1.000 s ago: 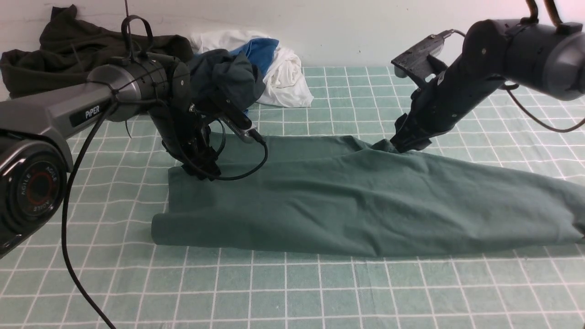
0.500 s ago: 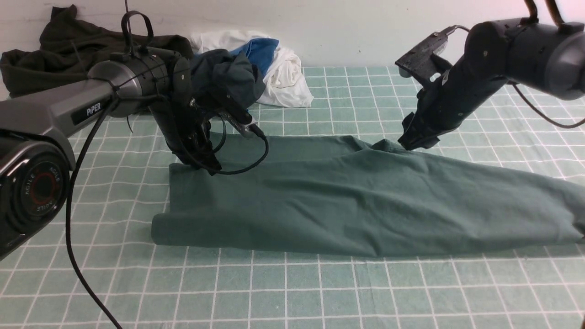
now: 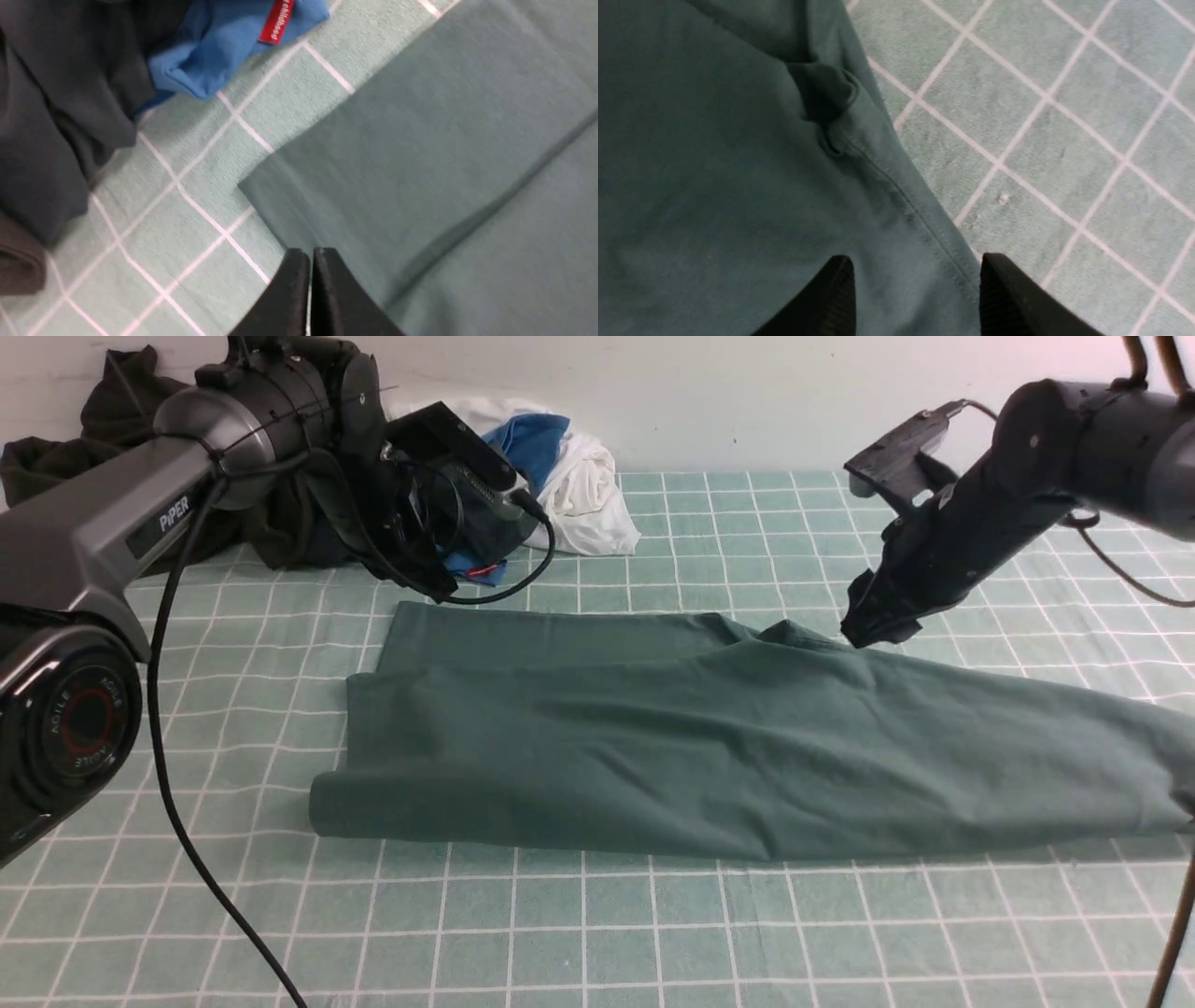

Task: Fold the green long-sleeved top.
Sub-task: Use the right arm to clamp the right edge of the fabric

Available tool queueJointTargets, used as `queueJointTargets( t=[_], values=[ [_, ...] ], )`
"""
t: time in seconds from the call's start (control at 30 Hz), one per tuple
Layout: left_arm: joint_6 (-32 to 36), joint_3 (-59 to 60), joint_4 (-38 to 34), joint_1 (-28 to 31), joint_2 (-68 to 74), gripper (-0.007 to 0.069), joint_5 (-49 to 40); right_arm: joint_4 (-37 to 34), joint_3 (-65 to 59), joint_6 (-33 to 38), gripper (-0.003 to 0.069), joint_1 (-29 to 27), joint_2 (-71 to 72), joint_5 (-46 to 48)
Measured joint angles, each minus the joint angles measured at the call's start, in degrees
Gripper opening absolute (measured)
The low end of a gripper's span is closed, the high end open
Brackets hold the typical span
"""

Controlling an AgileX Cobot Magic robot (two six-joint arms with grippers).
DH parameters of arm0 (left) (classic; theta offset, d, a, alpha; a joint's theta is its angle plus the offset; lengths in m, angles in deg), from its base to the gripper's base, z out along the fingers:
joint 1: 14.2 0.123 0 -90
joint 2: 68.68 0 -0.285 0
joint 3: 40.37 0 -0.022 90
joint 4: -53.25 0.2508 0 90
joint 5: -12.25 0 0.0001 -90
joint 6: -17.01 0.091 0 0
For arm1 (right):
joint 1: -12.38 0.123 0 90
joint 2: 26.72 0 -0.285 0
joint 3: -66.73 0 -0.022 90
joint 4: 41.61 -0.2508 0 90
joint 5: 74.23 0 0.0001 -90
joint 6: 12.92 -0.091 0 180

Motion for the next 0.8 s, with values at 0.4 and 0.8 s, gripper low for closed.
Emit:
queueJointTargets(
  t=[0.4, 0.8],
  values=[
    [1.64, 0.00, -2.31, 0.06, 4.15, 0.0190, -8.08, -3.72, 0.00, 1.87, 0.0350, 0.00, -1.24, -0.33],
    [6.14, -0.12, -8.14, 0.06, 7.19, 0.0437, -5.39, -3.91, 0.00, 1.87, 0.0350, 0.00, -1.24, 0.48]
  ],
)
